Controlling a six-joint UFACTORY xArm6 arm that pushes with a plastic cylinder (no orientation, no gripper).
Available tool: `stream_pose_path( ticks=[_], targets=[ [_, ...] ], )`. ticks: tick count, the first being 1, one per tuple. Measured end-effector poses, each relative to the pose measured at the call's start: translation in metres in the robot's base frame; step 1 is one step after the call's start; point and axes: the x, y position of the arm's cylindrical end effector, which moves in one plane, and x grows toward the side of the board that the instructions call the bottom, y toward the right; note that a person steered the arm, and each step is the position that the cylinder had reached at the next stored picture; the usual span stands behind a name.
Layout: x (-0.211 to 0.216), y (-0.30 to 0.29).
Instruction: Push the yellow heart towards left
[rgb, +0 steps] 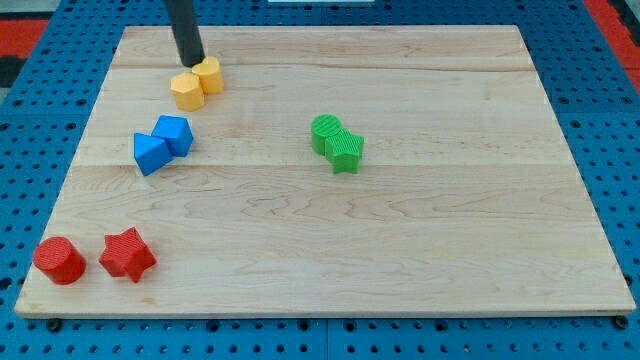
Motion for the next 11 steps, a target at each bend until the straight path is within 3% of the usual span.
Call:
stream_pose_path(
  ticks=[1, 2, 3, 4, 7, 11],
  targets=[
    [0.008, -0.004],
    [-0.020, 0.002],
    [-0.041, 0.038],
    [-0.025, 0.066],
    [0.019, 0.040],
    [-0.008, 0.029]
  ],
)
